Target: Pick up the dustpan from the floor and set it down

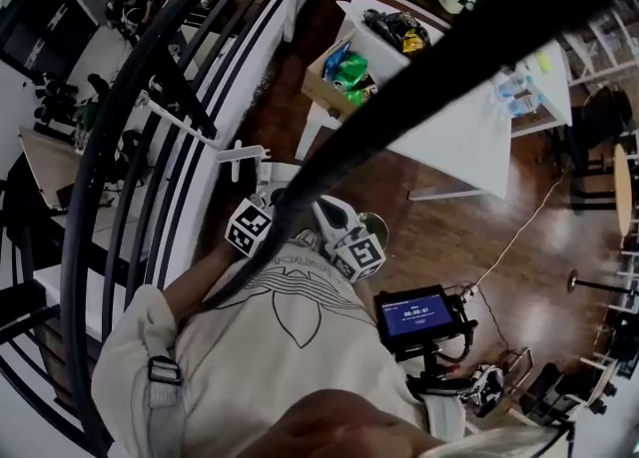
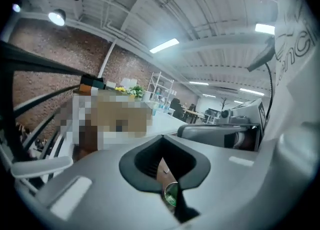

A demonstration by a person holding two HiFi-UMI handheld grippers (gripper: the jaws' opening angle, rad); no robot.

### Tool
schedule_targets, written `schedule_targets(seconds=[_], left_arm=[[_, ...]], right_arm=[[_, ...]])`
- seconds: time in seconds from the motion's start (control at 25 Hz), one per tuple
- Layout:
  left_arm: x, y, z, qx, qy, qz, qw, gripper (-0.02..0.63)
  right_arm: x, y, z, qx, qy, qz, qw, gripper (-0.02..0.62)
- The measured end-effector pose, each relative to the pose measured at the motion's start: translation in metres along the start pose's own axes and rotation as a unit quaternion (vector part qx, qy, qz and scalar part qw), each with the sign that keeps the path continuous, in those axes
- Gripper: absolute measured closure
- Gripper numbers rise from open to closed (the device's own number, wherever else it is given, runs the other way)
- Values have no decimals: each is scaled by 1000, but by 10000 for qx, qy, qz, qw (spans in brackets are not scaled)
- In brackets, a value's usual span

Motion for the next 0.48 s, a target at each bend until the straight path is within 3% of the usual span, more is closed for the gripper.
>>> schedule_targets(seconds=[0.12, 0.24, 0.48], left_arm=[[-3, 12, -5, -75, -124, 264, 9995, 586], [-14, 7, -8, -19, -304, 250, 9992, 585], [-21, 1, 0, 8, -247, 311, 9992, 586]], right_arm=[[1, 3, -2, 28, -79, -34, 10000, 594], [7, 0, -11, -36, -154, -112, 9998, 594], [4, -3, -18, -188, -116, -118, 9997, 594]])
Point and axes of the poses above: the fingertips, and each gripper's own axes: z forward along the fingers, x to its left, y out of its top, the point moved 6 cm from there along -z, backward along the fingers, and after that the axes turned 7 degrees about x, right-handed, at the moved point
